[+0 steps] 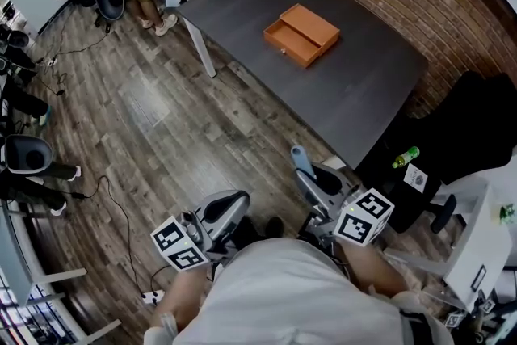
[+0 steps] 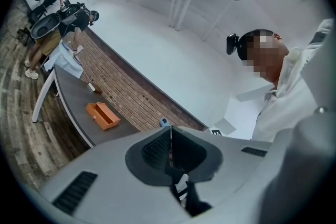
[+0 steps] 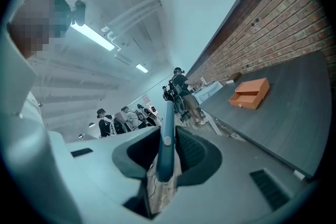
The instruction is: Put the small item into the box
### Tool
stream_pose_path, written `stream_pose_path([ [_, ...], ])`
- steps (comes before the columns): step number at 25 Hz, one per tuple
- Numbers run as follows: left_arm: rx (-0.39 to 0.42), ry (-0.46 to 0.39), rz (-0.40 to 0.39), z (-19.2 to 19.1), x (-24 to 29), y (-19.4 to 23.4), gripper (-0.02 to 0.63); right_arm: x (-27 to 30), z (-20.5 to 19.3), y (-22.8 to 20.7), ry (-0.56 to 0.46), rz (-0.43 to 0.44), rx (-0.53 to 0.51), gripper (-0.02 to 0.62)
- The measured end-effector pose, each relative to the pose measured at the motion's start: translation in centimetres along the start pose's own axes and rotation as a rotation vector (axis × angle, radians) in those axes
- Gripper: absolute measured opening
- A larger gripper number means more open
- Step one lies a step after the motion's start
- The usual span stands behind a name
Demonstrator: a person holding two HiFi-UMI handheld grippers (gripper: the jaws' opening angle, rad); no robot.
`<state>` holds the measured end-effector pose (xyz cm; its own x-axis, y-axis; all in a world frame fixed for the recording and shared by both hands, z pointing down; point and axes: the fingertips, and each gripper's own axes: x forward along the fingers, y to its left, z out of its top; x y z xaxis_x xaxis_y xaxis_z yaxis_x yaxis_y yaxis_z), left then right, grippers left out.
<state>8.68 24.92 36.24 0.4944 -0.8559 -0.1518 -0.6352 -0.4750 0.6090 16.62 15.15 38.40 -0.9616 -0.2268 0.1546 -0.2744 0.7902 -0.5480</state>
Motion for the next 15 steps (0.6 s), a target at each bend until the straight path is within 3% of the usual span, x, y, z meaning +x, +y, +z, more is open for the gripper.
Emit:
stream_pose_path([
  [6, -0.022, 0.015, -0.036, 2.3, 1.5, 4.7, 0.014, 3.5, 1.5, -2.4, -0.019, -0.054, -0.005, 0.1],
  [15, -0.043, 0.095, -0.138, 9.8, 3.5, 13.1, 0.014, 13.1, 5.9, -4.6, -0.076, -0.154, 0.006, 0.1],
])
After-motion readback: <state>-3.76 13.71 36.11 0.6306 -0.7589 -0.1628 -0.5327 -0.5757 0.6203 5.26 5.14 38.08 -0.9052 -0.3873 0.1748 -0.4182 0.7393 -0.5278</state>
